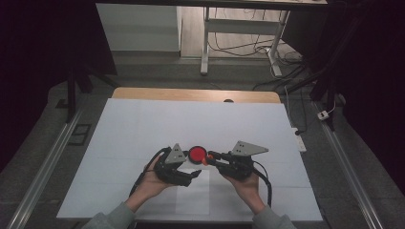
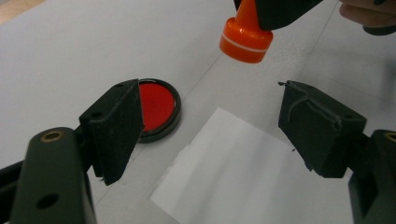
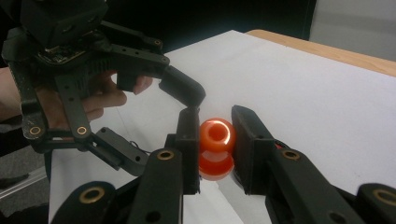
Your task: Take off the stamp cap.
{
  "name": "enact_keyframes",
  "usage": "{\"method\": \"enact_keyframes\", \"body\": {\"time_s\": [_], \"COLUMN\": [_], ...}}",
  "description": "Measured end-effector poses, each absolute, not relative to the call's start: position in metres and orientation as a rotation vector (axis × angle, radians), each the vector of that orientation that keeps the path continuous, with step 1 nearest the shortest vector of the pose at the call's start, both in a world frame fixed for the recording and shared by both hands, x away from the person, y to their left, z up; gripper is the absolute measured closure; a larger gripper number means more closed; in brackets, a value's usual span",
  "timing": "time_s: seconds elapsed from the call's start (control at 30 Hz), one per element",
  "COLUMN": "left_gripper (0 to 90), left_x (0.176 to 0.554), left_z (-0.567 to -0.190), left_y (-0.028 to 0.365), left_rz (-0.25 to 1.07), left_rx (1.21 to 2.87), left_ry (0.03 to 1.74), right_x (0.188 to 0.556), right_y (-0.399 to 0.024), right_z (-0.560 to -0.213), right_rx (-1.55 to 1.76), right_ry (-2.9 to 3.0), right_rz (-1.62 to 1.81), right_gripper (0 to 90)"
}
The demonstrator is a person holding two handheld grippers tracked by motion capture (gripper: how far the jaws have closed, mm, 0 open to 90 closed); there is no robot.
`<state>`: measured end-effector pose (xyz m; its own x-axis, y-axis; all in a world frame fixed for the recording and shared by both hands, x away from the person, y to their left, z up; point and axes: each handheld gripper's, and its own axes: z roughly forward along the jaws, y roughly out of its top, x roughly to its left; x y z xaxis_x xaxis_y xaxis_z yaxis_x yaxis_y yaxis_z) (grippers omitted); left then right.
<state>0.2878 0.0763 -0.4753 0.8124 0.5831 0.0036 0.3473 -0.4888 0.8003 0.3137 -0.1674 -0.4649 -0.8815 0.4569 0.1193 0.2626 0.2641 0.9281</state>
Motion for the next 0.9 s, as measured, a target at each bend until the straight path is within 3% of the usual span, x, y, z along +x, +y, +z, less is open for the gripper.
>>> {"method": "enact_keyframes", "body": {"time_s": [0.6, 0.9], "left_gripper": [24.9, 31.9], "left_x": [0.297, 0.299], "left_z": [-0.475, -0.477], "left_y": [0.056, 0.050], "left_rz": [0.358, 0.338], "left_rx": [2.150, 2.166], "left_ry": [0.642, 0.610], "right_x": [0.314, 0.316], "right_y": [-0.170, -0.171], "right_z": [-0.464, -0.465], "right_rx": [0.684, 0.691], "right_ry": [2.331, 2.334], "right_rz": [1.679, 1.673], "right_gripper": [72.3, 72.3]}}
